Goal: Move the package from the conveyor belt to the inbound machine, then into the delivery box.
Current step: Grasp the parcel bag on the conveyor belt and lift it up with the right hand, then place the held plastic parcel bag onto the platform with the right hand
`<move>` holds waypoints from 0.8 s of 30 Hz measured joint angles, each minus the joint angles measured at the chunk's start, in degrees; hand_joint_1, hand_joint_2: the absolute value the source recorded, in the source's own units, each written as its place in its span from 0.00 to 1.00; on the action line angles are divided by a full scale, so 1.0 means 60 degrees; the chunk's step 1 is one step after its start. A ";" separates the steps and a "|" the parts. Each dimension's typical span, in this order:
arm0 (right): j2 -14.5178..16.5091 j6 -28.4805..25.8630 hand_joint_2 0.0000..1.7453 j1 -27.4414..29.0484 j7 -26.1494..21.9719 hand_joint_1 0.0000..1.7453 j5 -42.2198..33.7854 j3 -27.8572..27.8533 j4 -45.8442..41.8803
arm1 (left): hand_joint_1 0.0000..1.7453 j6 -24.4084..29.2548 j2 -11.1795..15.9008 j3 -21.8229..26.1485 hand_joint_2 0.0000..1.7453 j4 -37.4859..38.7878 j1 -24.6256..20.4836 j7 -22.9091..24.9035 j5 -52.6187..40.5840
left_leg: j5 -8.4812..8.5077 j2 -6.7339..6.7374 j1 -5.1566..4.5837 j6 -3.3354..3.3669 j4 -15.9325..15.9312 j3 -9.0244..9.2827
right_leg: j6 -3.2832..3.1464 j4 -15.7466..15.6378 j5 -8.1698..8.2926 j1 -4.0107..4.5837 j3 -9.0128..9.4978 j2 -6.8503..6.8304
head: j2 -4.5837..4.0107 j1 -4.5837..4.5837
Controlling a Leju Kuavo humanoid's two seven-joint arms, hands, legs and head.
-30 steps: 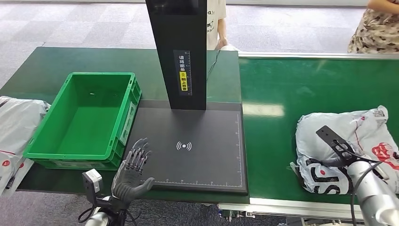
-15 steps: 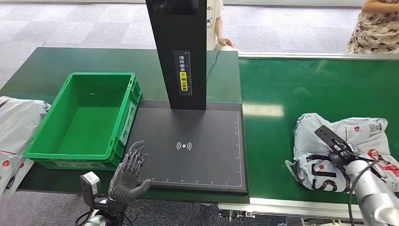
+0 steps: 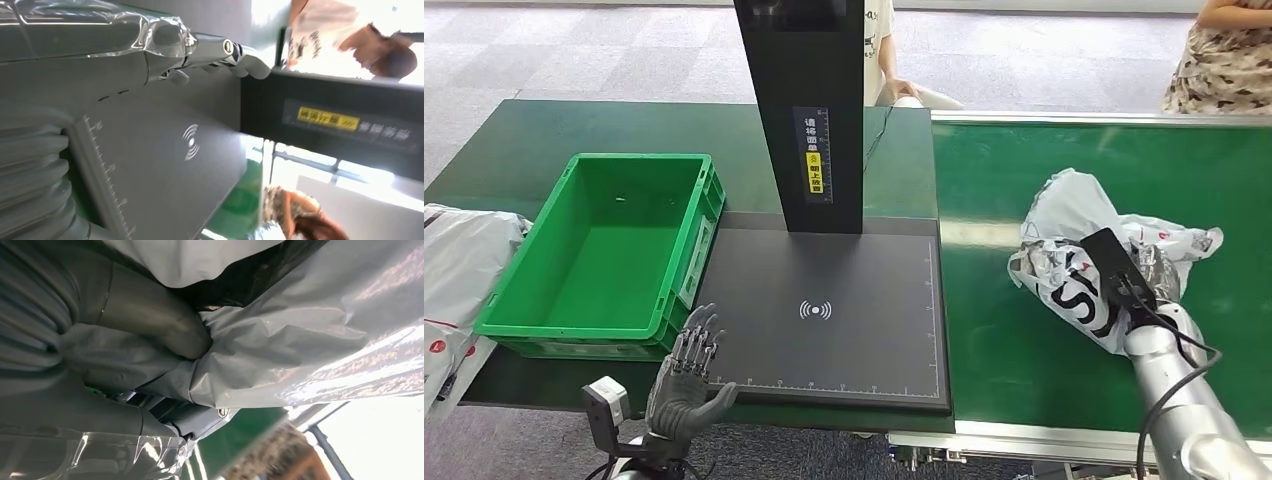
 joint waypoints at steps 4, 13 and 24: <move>0.0309 -0.0285 1.00 0.0497 -0.1038 1.00 -0.0713 0.0084 -0.1399 | 0.00 0.0843 -0.0078 0.0072 1.00 -0.0175 0.0083 -0.0377 -0.0013 | 0.0000 0.0002 0.0000 0.0000 -0.0001 -0.0001 | 0.0001 0.0000 -0.0001 0.0000 -0.0001 0.0001 | 0.0000 -0.0002; 0.0612 0.0564 1.00 0.1588 -0.1831 1.00 -0.0997 0.1750 -0.4726 | 0.00 0.2192 -0.0113 0.0121 1.00 -0.0500 0.0071 -0.1495 0.0173 | 0.0000 0.0010 0.0000 0.0000 -0.0002 0.0002 | 0.0000 -0.0001 -0.0003 0.0000 -0.0006 0.0007 | 0.0000 -0.0002; 0.0594 0.3482 1.00 0.1142 -0.1896 1.00 -0.0732 0.5164 -0.5993 | 0.00 0.3289 -0.0674 0.0117 1.00 -0.1339 -0.0256 -0.1728 -0.0204 | 0.0001 0.0013 -0.0001 -0.0001 -0.0001 0.0002 | -0.0001 0.0001 0.0000 0.0000 -0.0002 0.0009 | 0.0000 -0.0003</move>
